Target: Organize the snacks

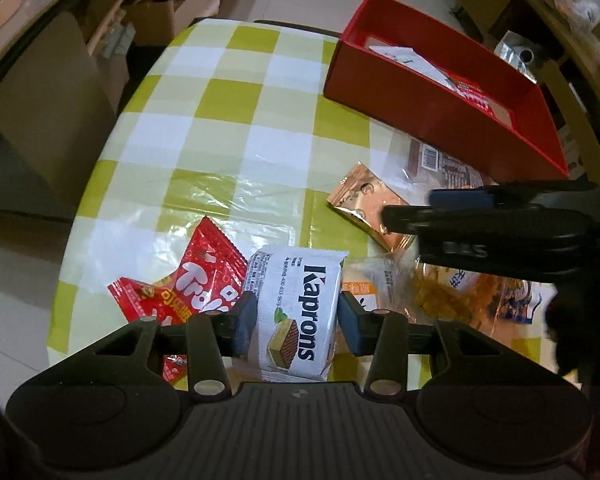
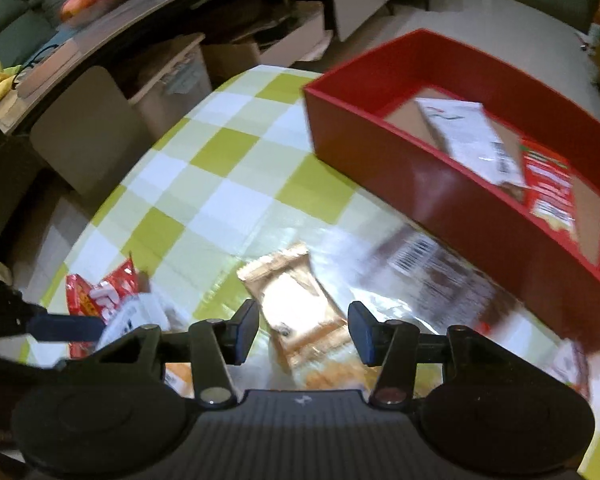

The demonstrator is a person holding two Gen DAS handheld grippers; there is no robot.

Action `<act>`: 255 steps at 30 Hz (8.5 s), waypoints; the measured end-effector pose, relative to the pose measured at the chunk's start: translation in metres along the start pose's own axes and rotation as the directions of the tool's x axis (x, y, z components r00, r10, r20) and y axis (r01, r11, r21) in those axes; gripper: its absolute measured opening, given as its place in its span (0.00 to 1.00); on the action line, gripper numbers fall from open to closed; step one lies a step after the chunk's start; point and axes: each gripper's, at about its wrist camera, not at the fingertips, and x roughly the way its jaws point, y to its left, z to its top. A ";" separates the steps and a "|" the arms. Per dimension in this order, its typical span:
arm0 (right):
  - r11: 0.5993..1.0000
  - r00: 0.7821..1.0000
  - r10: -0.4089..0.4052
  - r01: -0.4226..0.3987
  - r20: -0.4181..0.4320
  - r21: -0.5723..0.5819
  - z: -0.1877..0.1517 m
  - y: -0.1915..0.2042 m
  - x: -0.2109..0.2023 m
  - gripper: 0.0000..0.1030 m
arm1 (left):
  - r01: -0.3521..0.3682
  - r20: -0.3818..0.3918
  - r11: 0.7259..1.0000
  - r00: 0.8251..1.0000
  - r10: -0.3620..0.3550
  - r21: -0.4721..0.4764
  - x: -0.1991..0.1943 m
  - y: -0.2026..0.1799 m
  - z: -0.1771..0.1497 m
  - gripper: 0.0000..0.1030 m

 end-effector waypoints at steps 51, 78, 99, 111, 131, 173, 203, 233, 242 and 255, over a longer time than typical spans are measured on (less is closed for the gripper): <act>0.966 0.985 -0.118 0.083 0.129 0.245 -0.070 -0.043 -0.119 0.43 | 0.090 0.006 0.995 0.996 -0.090 -0.034 0.004 -0.051 -0.016 0.27; 0.960 0.989 -0.127 0.142 -0.078 0.240 -0.102 -0.050 -0.087 0.42 | -0.142 0.010 0.981 0.990 0.142 0.132 0.037 -0.105 -0.024 0.79; 0.949 0.977 -0.153 0.187 -0.149 0.252 -0.124 -0.055 -0.086 0.54 | -0.176 -0.005 0.965 0.984 0.180 0.193 0.046 -0.105 -0.025 0.74; 0.931 0.972 -0.160 0.207 -0.174 0.299 -0.128 -0.064 -0.084 0.53 | -0.171 -0.066 0.966 0.980 0.186 0.195 0.052 -0.099 -0.027 0.66; 0.906 0.968 -0.189 0.236 -0.163 0.352 -0.136 -0.083 -0.097 0.53 | -0.144 -0.124 0.977 0.979 0.165 0.160 0.063 -0.090 -0.026 0.64; 0.933 0.962 -0.272 0.259 0.017 0.248 -0.093 -0.052 -0.125 0.43 | -0.113 0.043 0.984 0.993 0.108 0.135 0.002 -0.115 -0.015 0.63; 0.899 0.923 -0.375 0.340 0.083 0.276 -0.024 -0.092 -0.113 0.43 | -0.225 0.182 0.962 0.963 0.196 0.153 0.013 -0.141 0.059 0.63; 0.868 0.871 -0.464 0.412 0.162 0.277 0.046 -0.150 -0.070 0.43 | -0.376 0.303 0.899 0.904 0.302 0.224 0.065 -0.168 0.148 0.63; 0.885 0.887 -0.435 0.388 0.156 0.258 0.056 -0.156 -0.049 0.43 | -0.352 0.288 0.902 0.916 0.279 0.248 0.087 -0.177 0.164 0.63; 0.884 0.889 -0.428 0.376 0.161 0.276 0.052 -0.156 -0.047 0.46 | -0.344 0.264 0.910 0.922 0.282 0.230 0.088 -0.168 0.162 0.76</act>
